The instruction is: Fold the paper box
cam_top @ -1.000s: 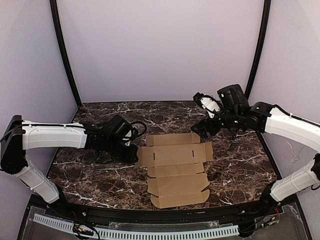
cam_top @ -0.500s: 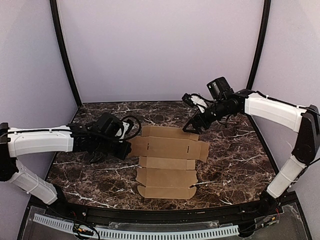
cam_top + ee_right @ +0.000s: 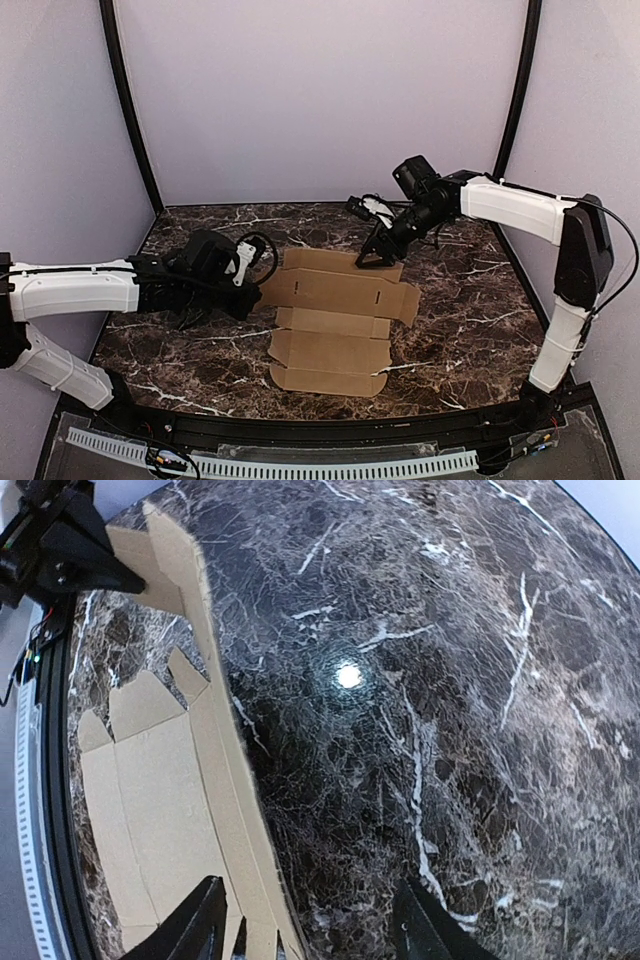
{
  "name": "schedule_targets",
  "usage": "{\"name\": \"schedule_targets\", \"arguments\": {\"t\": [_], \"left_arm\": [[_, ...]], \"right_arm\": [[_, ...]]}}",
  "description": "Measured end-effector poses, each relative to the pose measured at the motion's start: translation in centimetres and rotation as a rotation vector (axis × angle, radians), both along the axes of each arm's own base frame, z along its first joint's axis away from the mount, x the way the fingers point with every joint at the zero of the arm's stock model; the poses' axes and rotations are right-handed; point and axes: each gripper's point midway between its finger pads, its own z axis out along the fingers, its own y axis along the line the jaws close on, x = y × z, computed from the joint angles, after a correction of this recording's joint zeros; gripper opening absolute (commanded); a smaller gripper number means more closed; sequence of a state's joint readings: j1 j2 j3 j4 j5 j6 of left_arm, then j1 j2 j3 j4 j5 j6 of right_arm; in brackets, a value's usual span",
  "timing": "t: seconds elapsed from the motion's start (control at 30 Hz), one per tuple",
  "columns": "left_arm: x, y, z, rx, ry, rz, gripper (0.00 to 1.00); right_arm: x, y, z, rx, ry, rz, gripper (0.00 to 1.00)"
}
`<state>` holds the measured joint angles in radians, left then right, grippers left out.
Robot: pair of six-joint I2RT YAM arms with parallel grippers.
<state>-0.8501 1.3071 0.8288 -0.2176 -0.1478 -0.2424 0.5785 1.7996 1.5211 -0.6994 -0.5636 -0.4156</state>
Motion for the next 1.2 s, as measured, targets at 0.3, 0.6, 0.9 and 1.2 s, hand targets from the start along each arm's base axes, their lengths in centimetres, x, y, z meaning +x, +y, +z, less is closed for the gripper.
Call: {"name": "schedule_targets", "arguments": {"t": [0.3, 0.6, 0.9, 1.2], "left_arm": [[0.1, 0.1, -0.3, 0.006, -0.009, -0.001, 0.00], [0.0, 0.2, -0.6, 0.008, -0.011, 0.002, 0.01], [0.0, 0.2, -0.6, 0.007, -0.011, 0.003, 0.10], [-0.1, 0.3, 0.8, -0.035, -0.025, 0.013, 0.27]], "right_arm": [[-1.4, 0.4, -0.5, 0.015, 0.064, 0.059, 0.04], [-2.4, 1.2, -0.7, 0.005, 0.051, 0.094, 0.00], [-3.4, 0.6, -0.7, -0.023, -0.026, 0.039, 0.00], [-4.5, 0.3, -1.2, -0.081, -0.199, -0.025, 0.00]]}}
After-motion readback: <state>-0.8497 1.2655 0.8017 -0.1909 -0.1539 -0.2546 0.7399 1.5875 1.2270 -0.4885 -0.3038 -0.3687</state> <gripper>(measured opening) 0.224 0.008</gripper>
